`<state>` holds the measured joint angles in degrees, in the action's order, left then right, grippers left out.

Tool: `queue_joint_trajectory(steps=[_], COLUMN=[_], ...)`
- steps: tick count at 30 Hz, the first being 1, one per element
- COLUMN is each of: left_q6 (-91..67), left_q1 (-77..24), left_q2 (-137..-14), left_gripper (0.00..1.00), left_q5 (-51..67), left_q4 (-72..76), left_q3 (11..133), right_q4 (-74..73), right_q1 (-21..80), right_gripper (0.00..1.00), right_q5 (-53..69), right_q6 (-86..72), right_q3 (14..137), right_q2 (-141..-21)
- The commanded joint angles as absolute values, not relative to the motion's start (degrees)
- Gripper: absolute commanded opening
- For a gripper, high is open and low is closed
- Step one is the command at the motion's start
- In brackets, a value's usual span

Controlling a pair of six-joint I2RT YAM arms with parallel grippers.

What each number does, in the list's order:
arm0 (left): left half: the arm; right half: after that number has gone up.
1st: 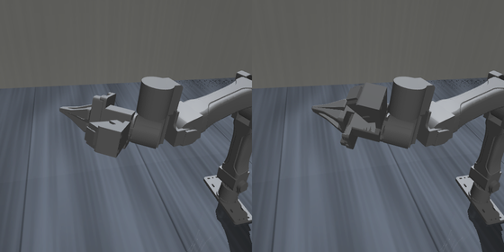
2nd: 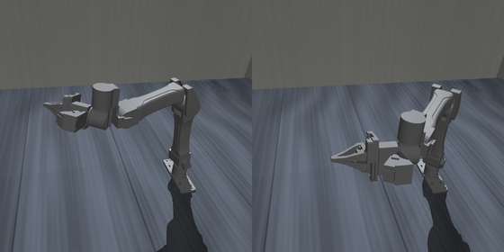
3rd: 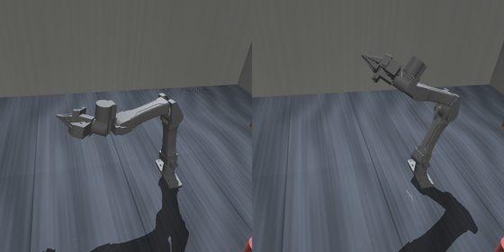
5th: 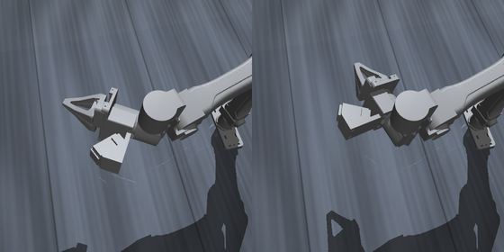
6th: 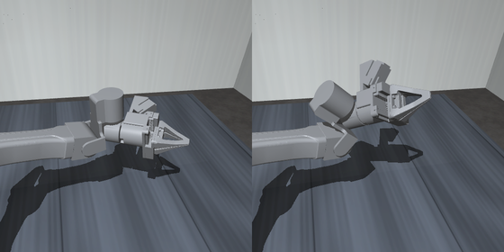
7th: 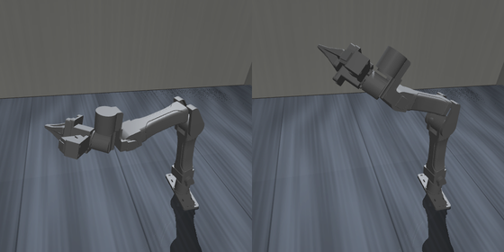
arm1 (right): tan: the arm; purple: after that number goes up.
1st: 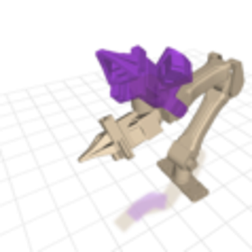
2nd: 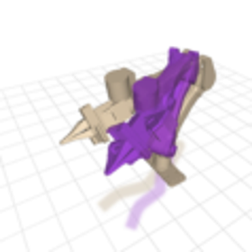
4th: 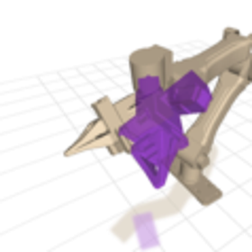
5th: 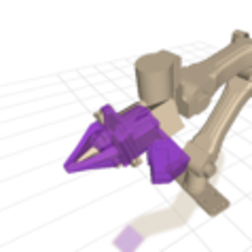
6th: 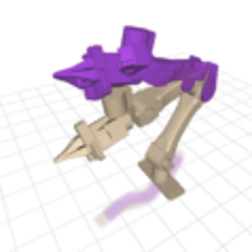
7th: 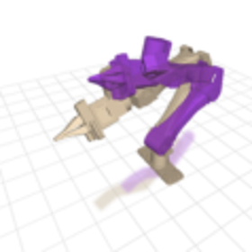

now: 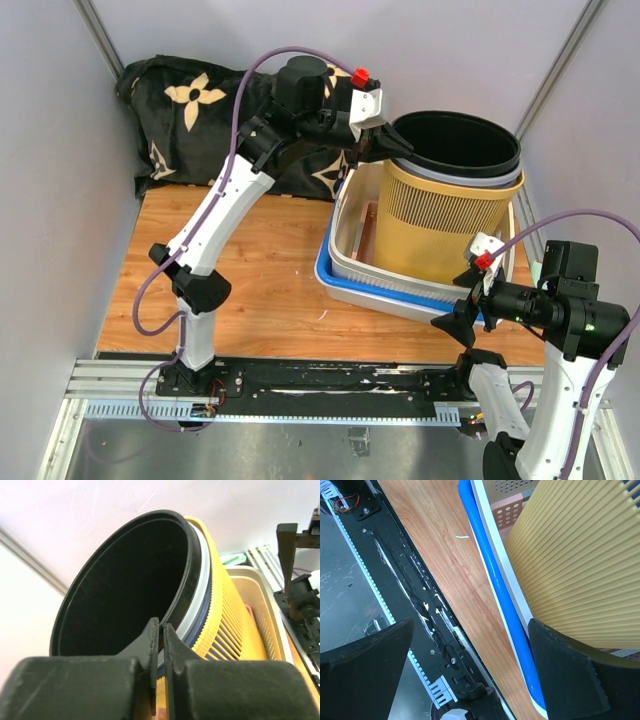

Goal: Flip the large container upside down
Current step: Pick up the container from the container.

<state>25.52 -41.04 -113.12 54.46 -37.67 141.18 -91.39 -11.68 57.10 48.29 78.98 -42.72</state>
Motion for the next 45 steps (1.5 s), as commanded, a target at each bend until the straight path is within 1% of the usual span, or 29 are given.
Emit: queue_joint_trajectory(steps=[1, 8, 11, 15, 23, 25, 28, 32, 34, 37, 40, 41, 42, 44, 45], left_q6=[30.13, 35.69, 36.47, 37.79, 36.48, 35.84, 35.61, 35.05, 34.9, 34.87, 34.26, 34.06, 34.06, 34.35, 34.28], left_q1=[-44.86, -46.14, -46.27, -47.48, -51.25, -52.5, -55.11, -57.19, -57.65, -58.09, -58.96, -59.17, -59.26, -59.3, -59.31], left_q2=[-114.78, -111.63, -110.71, -111.46, -106.57, -104.87, -102.84, -101.46, -101.36, -101.49, -102.21, -102.62, -102.92, -103.77, -104.5], left_gripper=[0.01, 0.0, 0.0, 0.0, 0.0, 0.0, 0.0, 0.0, 0.0, 0.0, 0.0, 0.04, 0.17, 0.48, 0.58], left_q5=[50.61, 43.79, 43.16, 43.47, 44.55, 45.18, 44.12, 42.96, 42.31, 41.76, 39.94, 38.74, 37.75, 35.6, 34.16], left_q4=[-65.0, -71.67, -72.69, -77.65, -77.97, -78.0, -78.0, -77.96, -77.96, -77.95, -77.81, -77.79, -77.83, -77.78, -77.86], left_q3=[137.55, 136.72, 135.25, 135.65, 124.1, 121.84, 118.17, 115.34, 115.06, 115.33, 117.33, 118.66, 120.0, 123.11, 124.86], right_q4=[-91.85, -91.86, -91.89, -91.92, -91.85, -90.73, -82.64, -78.28, -77.1, -77.18, -84.05, -88.14, -91.28, -91.92, -91.95], right_q1=[-12.49, -12.24, -11.98, -11.89, -11.77, -11.78, -11.82, -11.81, -12.01, -12.12, -12.12, -12.06, -12.0, -12.06, -12.01], right_gripper=[1.0, 1.0, 1.0, 1.0, 1.0, 0.98, 0.96, 0.94, 0.92, 0.91, 0.92, 0.93, 0.93, 0.96, 0.96], right_q5=[59.09, 59.33, 59.33, 59.28, 58.8, 58.01, 51.93, 41.89, 39.87, 40.09, 45.74, 48.18, 49.79, 50.33, 50.33], right_q6=[48.78, 48.87, 48.82, 48.87, 48.91, 48.87, 42.55, 38.71, 37.75, 38.29, 44.3, 47.77, 49.91, 50.15, 50.53], right_q3=[78.93, 78.93, 79.01, 78.95, 78.87, 78.2, 76.14, 79.51, 80.73, 81.46, 84.05, 85.53, 86.83, 86.36, 85.24], right_q2=[-41.76, -40.86, -40.95, -40.38, -40.42, -40.39, -38.93, -39.54, -39.76, -39.39, -40.26, -40.75, -40.84, -40.22, -40.08])
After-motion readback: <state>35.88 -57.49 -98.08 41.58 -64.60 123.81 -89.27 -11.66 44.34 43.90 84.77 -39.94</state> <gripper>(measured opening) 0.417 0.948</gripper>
